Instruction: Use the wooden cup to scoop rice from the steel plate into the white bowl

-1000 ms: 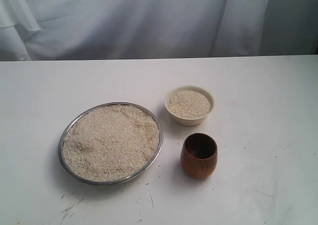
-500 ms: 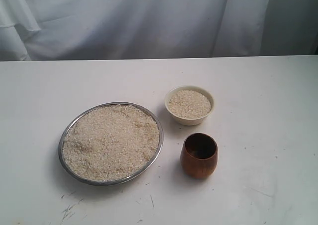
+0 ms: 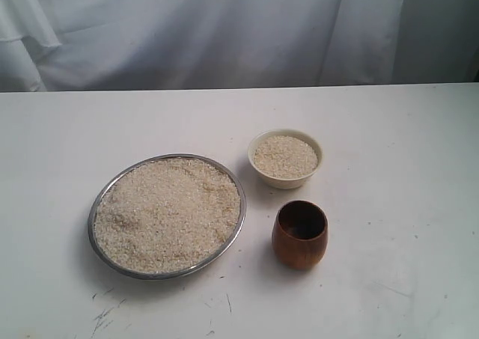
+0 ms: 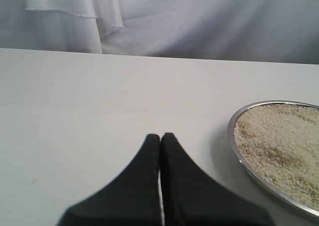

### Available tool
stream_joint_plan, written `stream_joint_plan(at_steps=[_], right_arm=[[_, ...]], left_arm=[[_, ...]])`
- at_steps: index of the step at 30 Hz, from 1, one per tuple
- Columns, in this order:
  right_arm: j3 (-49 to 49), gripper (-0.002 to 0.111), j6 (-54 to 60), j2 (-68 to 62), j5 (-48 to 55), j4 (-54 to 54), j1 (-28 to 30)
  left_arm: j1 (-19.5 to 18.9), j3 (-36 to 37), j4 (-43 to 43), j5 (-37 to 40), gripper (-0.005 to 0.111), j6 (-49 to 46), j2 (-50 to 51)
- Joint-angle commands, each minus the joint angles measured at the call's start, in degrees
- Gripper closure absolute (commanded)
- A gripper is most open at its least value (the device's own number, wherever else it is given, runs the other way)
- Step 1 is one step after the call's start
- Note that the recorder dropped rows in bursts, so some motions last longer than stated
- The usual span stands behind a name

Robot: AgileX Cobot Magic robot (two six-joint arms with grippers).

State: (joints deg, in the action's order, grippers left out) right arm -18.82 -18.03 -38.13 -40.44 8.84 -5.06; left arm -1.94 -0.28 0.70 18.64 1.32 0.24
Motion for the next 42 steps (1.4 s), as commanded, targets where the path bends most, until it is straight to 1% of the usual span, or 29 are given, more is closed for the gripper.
stream_joint_plan(at_steps=[1,8,17,24,29,34,38,40,42], right_arm=[[-0.31,0.108,-5.39,-6.73,0.93,7.06,0.38],[1.88,0.108,-12.92,-15.90,1.43,20.65,0.38],[8.16,0.108,-15.41,-25.19,1.43,23.21,0.38],[9.91,0.108,-15.57,-30.87,1.20,35.93,0.38],[9.91,0.108,-17.97,-33.90,1.10,36.58,0.38],[9.91,0.108,-18.57,-33.92,0.20,36.34,0.38],[9.77,0.108,-27.04,-33.92,-3.32,35.67,0.38],[9.77,0.108,-27.81,-33.92,-3.25,36.07,0.38],[9.77,0.108,-27.81,-33.92,-1.95,39.78,0.38]], left_arm=[[0.16,0.28,-0.03,-0.37,0.107,0.03,-0.24],[0.16,0.28,-0.03,-0.37,0.107,0.03,-0.24],[0.16,0.28,-0.03,-0.37,0.107,0.03,-0.24],[0.16,0.28,-0.03,-0.37,0.107,0.03,-0.24],[0.16,0.28,-0.03,-0.37,0.107,0.03,-0.24],[0.16,0.28,-0.03,-0.37,0.107,0.03,-0.24],[0.16,0.28,-0.03,-0.37,0.107,0.03,-0.24],[0.16,0.28,-0.03,-0.37,0.107,0.03,-0.24],[0.16,0.28,-0.03,-0.37,0.107,0.03,-0.24]])
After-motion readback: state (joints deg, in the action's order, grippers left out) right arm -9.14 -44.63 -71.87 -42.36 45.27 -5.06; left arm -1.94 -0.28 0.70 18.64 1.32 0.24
